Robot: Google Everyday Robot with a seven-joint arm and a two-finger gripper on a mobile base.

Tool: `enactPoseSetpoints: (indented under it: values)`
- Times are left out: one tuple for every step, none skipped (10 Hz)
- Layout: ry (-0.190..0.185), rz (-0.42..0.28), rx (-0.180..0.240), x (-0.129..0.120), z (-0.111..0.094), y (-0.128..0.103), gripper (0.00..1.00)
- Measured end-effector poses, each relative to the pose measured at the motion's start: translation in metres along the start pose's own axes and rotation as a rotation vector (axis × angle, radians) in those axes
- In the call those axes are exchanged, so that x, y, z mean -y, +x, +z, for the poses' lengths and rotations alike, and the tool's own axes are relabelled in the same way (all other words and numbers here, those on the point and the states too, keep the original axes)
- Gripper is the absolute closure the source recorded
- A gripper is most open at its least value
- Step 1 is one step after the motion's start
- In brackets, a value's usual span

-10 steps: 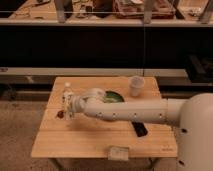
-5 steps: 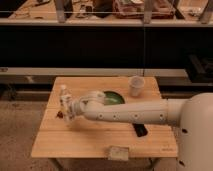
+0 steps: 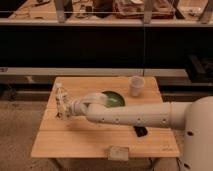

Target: Stand the bottle upright

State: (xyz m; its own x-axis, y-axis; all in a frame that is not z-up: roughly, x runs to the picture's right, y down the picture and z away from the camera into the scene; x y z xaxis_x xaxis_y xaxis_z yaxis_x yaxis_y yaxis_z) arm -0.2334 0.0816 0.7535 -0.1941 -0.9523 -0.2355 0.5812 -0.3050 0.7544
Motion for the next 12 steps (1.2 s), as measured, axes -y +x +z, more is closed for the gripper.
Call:
enactPoseSetpoints:
  values:
    - [0.031, -0.019, -0.017, 0.008, -0.001, -0.001, 1.0]
    - [0.051, -0.03, -0.03, 0.012, -0.003, -0.001, 1.0]
    - [0.051, -0.03, -0.031, 0.012, -0.003, -0.001, 1.0]
    - [0.05, -0.029, -0.031, 0.011, -0.003, -0.001, 1.0]
    - [0.051, -0.03, -0.031, 0.012, -0.003, -0.001, 1.0]
    - [0.053, -0.032, -0.033, 0.013, -0.002, 0.0, 1.0]
    - [0.053, -0.039, -0.041, 0.011, -0.004, 0.0, 1.0]
    - [0.054, -0.062, -0.061, 0.009, -0.007, 0.002, 1.0]
    - [0.059, -0.101, -0.091, 0.008, -0.012, 0.003, 1.0]
    - [0.078, -0.154, -0.133, 0.01, -0.018, 0.002, 1.0]
    - [0.095, -0.187, -0.163, 0.013, -0.023, -0.002, 1.0]
    - [0.108, -0.212, -0.187, 0.016, -0.027, -0.003, 1.0]
